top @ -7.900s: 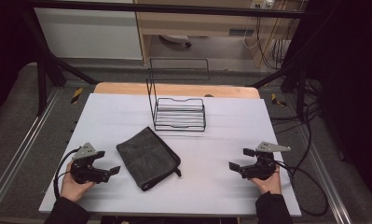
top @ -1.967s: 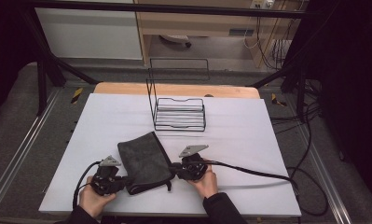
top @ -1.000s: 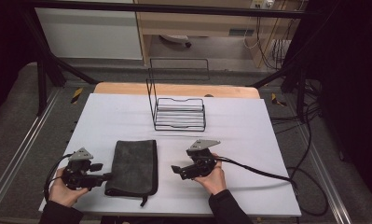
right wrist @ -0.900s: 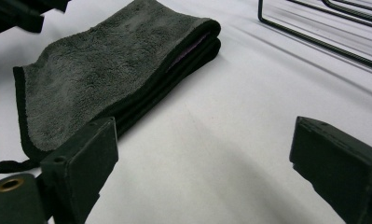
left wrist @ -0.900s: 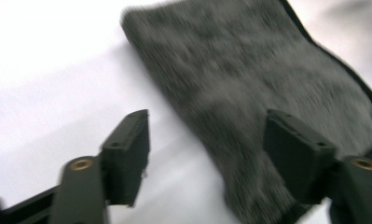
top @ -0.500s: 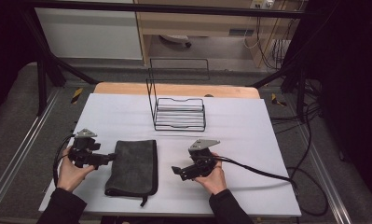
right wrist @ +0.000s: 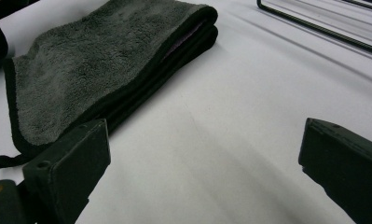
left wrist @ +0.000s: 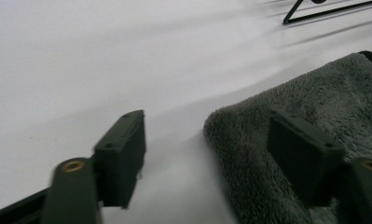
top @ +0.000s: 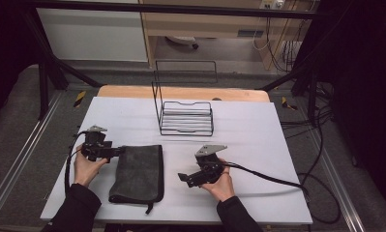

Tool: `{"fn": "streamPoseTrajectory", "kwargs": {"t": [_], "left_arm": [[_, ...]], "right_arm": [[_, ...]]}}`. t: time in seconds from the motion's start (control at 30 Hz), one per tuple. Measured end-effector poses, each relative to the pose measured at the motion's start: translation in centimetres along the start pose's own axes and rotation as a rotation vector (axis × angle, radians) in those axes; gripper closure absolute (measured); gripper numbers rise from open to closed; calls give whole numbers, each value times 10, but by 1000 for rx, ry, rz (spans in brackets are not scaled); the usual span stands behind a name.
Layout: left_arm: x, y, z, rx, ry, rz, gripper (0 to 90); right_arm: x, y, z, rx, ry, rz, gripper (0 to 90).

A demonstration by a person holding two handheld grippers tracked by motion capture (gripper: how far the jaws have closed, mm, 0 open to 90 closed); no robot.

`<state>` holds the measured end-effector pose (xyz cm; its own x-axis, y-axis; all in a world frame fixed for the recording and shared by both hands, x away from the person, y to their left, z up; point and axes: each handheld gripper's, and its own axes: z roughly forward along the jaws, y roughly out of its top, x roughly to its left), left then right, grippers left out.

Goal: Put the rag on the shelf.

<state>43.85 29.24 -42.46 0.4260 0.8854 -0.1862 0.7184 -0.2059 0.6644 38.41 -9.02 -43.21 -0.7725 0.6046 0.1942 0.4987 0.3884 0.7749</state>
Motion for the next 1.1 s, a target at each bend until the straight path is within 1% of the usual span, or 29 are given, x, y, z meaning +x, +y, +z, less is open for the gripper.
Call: {"fn": "streamPoseTrajectory", "kwargs": {"t": [0.03, 0.1, 0.13, 0.17, 0.23, 0.3, 0.37, 0.43, 0.5, 0.6, 0.67, 0.7, 0.77, 0.87, 0.97, 1.1], "left_arm": [[0, -2, 3, 3, -5, -18, 368], [0, -4, 6, 23, -29, -35, 438], [0, -5, 8, 37, -36, -36, 464], [-1, -6, 9, 34, -34, -41, 485], [-2, -8, 11, 37, -48, -47, 557], [-3, -9, 12, 40, -52, -46, 599], [-3, -9, 13, 39, -67, -48, 646], [-4, -11, 14, 38, -69, -45, 678], [-6, -13, 14, 26, -61, -45, 711], [-9, -13, 14, 27, -48, -34, 733], [-10, -13, 14, 31, -44, -40, 743], [-11, -13, 14, 31, -38, -34, 748], [-12, -13, 14, 32, -35, -29, 755], [-12, -12, 15, 35, -30, -23, 759], [-12, -12, 15, 36, -30, -27, 760], [-12, -13, 15, 33, -31, -29, 760]], "right_arm": [[0, 0, 0, 2, 1, 3, 32], [0, 0, 0, 1, 3, 2, 37], [0, 0, 0, 4, 4, 3, 39], [0, 0, 0, 3, 5, 4, 40], [0, 0, 1, 3, 7, 7, 45], [0, -1, 2, 2, 9, 6, 49], [0, -1, 3, 3, 13, 9, 54], [0, -1, 4, 0, 17, 14, 59], [0, 0, 5, -10, 24, 22, 66], [-1, 3, 7, -32, 37, 61, 75], [-2, 7, 8, -52, 42, 82, 85], [-3, 10, 9, -54, 32, 84, 85], [-1, 16, 13, -55, 16, 68, 96], [2, 25, 24, -62, 9, 87, 115], [2, 36, 36, -66, 2, 98, 135], [2, 49, 52, -80, -2, 111, 200]]}}
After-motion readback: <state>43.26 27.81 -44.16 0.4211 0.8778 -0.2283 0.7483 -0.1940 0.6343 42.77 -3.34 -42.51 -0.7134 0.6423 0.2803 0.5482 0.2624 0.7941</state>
